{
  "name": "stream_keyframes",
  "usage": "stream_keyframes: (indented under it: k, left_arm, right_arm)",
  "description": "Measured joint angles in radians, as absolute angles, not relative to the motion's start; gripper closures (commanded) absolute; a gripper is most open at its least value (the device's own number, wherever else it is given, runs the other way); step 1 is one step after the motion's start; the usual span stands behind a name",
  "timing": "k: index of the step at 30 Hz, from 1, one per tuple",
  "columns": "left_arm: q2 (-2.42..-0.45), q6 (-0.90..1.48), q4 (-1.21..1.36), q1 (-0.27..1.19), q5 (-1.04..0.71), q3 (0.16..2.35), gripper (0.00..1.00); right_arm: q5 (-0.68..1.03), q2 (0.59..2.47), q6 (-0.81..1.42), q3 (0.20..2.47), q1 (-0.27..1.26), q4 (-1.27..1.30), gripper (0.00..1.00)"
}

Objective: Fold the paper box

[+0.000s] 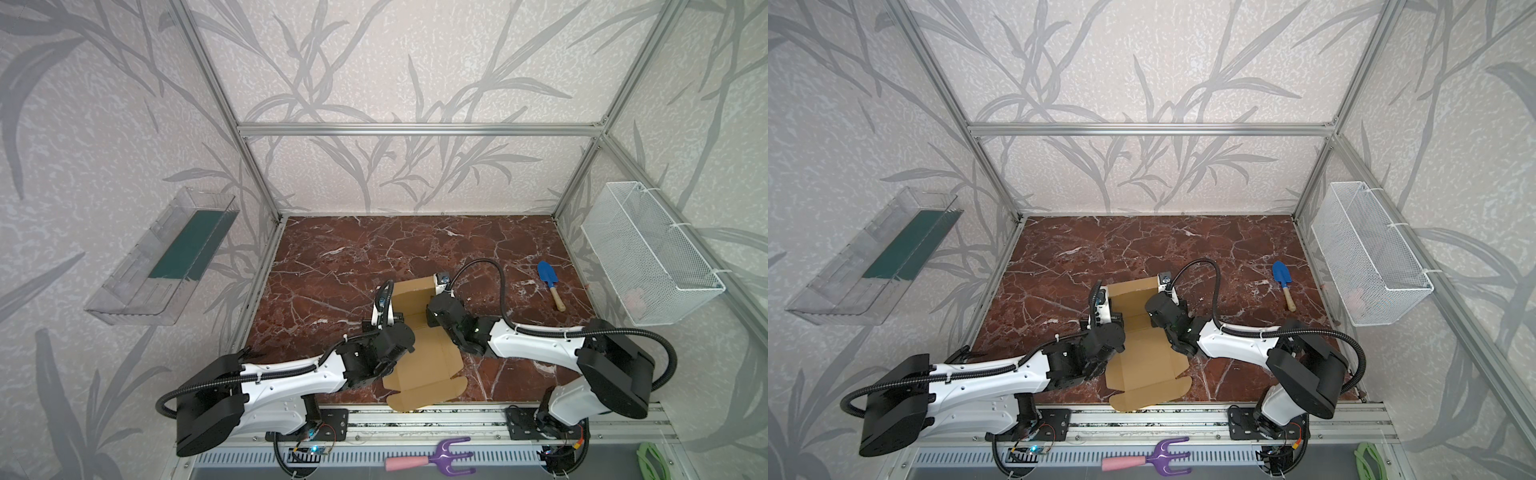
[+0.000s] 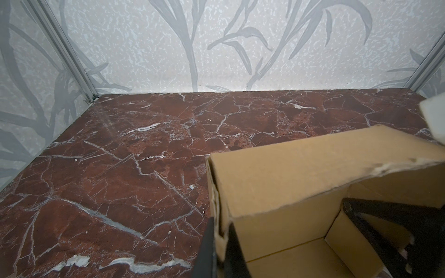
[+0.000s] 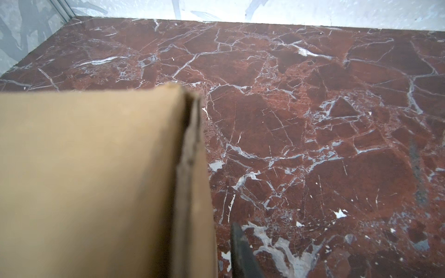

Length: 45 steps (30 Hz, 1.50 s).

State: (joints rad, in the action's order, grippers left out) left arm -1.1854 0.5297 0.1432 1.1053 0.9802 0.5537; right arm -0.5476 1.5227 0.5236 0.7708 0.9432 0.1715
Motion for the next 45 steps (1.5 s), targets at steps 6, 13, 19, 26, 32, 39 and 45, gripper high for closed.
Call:
stream_keyframes:
  k: [6, 13, 19, 26, 32, 39, 45]
  left_arm:
    - [-1.185, 0.534, 0.145, 1.105, 0.994, 0.554, 1.00]
    - [-1.186, 0.535, 0.150, 1.106, 0.994, 0.551, 1.00]
    - [-1.186, 0.535, 0.151, 1.106, 0.994, 0.546, 1.00]
    - [-1.186, 0.537, 0.159, 1.106, 0.994, 0.539, 1.00]
    - [-1.184, 0.537, 0.172, 1.107, 0.991, 0.521, 1.00]
    - [-1.156, 0.543, 0.191, 1.111, 0.979, 0.492, 0.99]
    - [-1.134, 0.543, 0.212, 1.111, 0.962, 0.465, 0.88]
  right_arm:
    - [-0.537, 1.514, 0.534, 0.765, 0.944, 0.173, 0.75]
    - [-0.516, 1.514, 0.551, 0.755, 0.946, 0.181, 0.96]
    - [-0.509, 1.514, 0.555, 0.755, 0.950, 0.177, 1.00]
    - [-0.506, 1.514, 0.559, 0.756, 0.951, 0.166, 1.00]
    - [-0.502, 1.513, 0.561, 0.756, 0.952, 0.152, 1.00]
    - [-0.492, 1.503, 0.559, 0.756, 0.956, 0.142, 1.00]
    - [-0.488, 1.495, 0.553, 0.756, 0.957, 0.130, 1.00]
